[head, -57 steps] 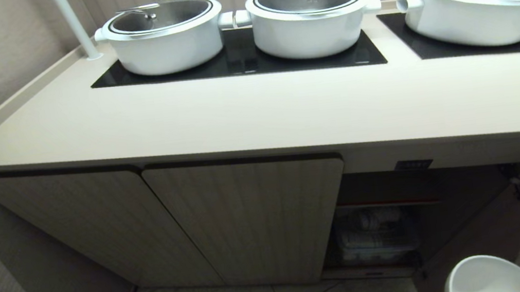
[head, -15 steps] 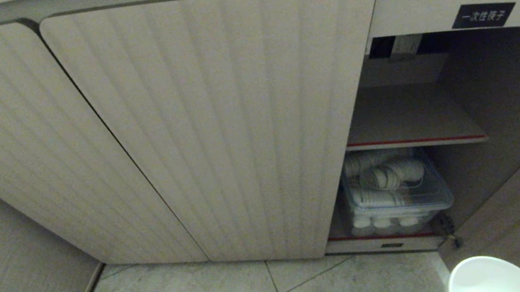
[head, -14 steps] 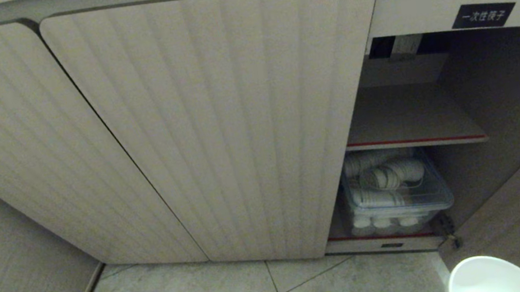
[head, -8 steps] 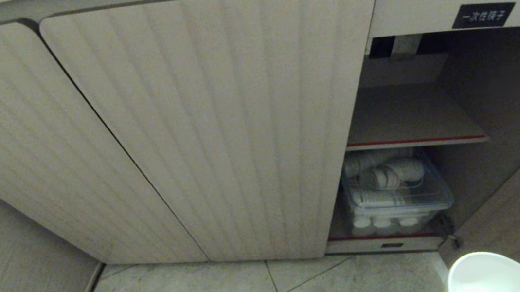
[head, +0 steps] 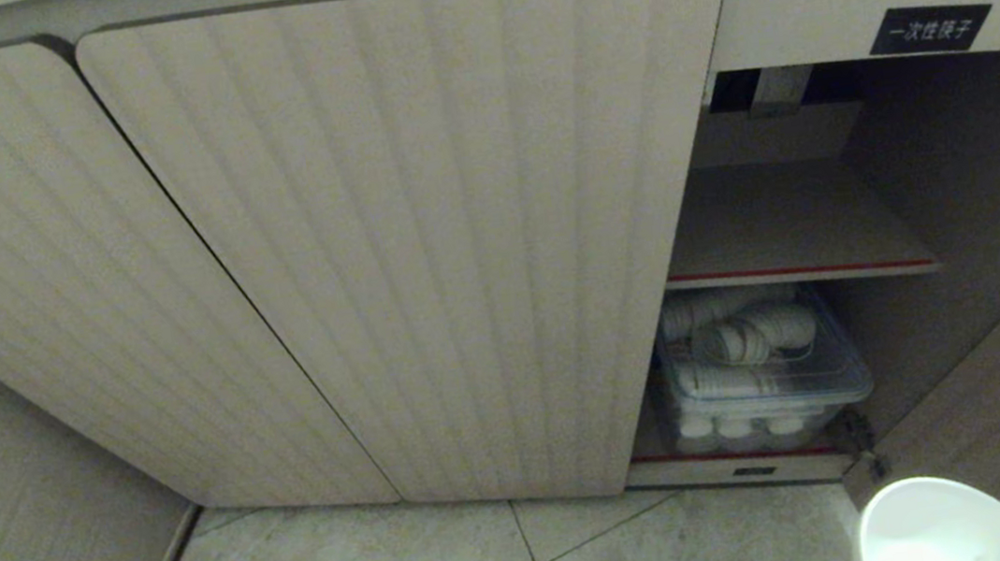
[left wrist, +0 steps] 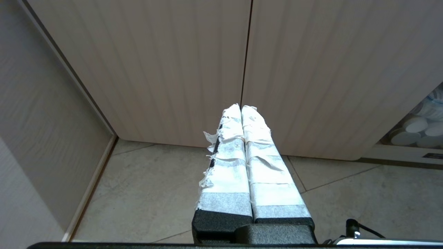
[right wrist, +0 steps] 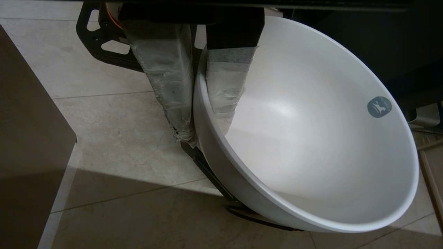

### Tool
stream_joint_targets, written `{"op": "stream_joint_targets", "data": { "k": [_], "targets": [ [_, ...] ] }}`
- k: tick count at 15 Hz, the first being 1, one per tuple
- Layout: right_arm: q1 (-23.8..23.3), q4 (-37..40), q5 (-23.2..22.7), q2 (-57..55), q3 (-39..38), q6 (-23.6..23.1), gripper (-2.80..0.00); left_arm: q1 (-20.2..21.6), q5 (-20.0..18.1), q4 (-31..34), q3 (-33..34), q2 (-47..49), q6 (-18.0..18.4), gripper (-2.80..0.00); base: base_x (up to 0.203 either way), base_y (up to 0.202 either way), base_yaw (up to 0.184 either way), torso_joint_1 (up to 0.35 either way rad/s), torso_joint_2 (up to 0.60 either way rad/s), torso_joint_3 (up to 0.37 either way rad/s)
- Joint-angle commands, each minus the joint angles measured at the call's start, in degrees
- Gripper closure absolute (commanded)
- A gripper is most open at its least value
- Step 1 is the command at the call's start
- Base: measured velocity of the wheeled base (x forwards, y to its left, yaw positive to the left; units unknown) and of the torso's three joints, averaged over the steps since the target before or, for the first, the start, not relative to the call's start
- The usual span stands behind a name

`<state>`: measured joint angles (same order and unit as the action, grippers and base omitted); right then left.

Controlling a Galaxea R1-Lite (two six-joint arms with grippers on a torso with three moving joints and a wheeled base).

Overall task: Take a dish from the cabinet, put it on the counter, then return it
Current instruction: Put it back into the cabinet

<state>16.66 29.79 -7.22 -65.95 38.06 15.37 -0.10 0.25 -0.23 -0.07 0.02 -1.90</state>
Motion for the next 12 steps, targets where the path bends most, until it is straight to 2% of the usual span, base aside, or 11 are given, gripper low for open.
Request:
{"op": "stream_joint_targets", "data": {
  "k": [1,6,12],
  "targets": [
    [-0.1,0.3,0.3,0.2,-0.6,0.1,0.00,0.0,0.0,0.0,0.0,0.0,0.0,0.00,0.000,0.000,0.000,0.000,0.00,0.000],
    [-0.1,-0.1,1.0,0.2,-0.4,0.4,0.00,0.0,0.0,0.0,0.0,0.0,0.0,0.00,0.000,0.000,0.000,0.000,0.00,0.000],
    [-0.3,-0.4,1.2,0.2,-0.1,4.8,0.00,0.0,0.0,0.0,0.0,0.0,0.0,0.00,0.000,0.000,0.000,0.000,0.00,0.000]
  ]
}}
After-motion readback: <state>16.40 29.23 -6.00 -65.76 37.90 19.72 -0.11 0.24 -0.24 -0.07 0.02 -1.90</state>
